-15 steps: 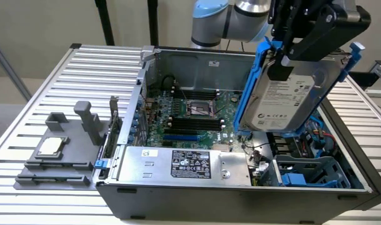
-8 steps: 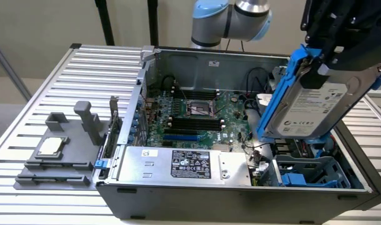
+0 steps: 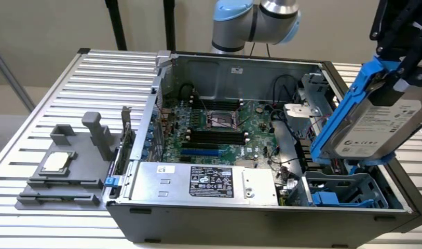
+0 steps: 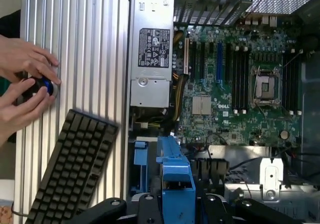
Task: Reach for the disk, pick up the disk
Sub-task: 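Pick up the disk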
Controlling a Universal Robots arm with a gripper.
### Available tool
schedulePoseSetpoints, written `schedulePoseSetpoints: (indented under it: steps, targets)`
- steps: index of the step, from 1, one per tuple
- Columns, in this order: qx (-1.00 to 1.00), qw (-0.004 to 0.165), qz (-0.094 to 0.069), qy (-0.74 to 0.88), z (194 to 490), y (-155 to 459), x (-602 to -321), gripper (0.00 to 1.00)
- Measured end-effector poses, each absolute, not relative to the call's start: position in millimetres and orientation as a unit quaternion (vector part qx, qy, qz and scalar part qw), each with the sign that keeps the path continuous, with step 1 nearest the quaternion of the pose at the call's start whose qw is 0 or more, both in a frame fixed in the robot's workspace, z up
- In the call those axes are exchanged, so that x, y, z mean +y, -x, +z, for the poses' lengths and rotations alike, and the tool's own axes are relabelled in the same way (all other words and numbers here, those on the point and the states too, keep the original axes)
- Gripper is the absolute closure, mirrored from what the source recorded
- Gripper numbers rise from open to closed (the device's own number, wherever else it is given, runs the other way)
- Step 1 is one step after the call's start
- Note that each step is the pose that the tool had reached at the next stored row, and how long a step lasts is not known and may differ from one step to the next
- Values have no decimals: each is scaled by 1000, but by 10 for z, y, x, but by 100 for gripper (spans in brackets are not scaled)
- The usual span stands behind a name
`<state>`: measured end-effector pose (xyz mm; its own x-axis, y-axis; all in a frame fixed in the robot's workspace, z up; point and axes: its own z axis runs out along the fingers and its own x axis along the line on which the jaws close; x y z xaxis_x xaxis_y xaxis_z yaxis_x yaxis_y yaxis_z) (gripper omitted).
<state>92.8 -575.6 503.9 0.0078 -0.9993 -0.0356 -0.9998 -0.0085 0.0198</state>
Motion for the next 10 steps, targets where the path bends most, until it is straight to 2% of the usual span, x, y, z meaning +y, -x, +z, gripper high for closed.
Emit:
schedulePoseSetpoints:
  steps: [10]
  targets:
    - [704, 7, 21, 710, 5039, -1100, -5798, 67]
